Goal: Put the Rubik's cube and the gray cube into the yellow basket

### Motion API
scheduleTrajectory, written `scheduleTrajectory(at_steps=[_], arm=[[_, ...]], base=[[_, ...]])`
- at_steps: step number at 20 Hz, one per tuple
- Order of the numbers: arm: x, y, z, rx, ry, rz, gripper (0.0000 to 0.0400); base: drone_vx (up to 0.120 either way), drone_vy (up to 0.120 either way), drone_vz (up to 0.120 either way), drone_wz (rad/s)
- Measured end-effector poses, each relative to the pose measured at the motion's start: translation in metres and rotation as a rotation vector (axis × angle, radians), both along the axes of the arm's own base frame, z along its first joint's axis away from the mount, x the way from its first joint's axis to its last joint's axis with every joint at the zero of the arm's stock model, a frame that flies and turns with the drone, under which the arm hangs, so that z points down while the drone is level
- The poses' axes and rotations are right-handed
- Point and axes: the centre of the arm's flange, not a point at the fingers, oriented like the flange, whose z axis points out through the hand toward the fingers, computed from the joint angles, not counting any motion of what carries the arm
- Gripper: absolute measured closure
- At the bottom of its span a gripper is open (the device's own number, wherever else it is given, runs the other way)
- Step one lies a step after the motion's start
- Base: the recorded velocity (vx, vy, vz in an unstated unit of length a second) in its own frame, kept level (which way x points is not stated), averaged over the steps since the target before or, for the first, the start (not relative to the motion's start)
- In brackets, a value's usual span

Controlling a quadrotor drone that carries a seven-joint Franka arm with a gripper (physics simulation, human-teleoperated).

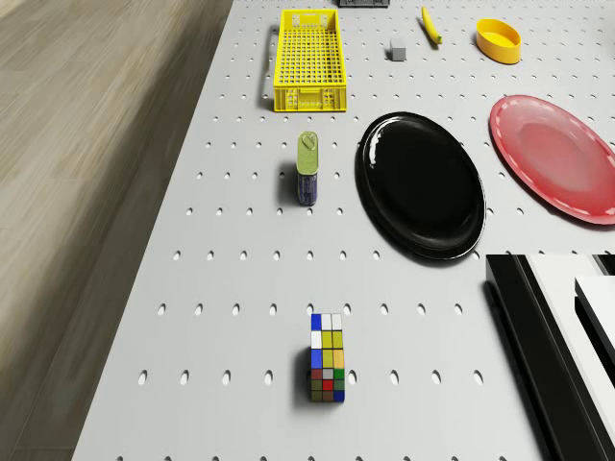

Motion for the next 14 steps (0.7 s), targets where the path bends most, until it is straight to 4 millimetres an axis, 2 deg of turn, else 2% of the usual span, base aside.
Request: scheduleTrajectory(at_steps=[8, 14], arm=[[-0.001, 0.01, -0.001, -0.096, -0.006, -0.003, 0.0], [-0.001, 0.031, -0.006, -0.322, -0.01, -0.009, 0.0]], base=[[0.12, 0.0, 0.0, 0.0], [0.12, 0.0, -0.013, 0.0]])
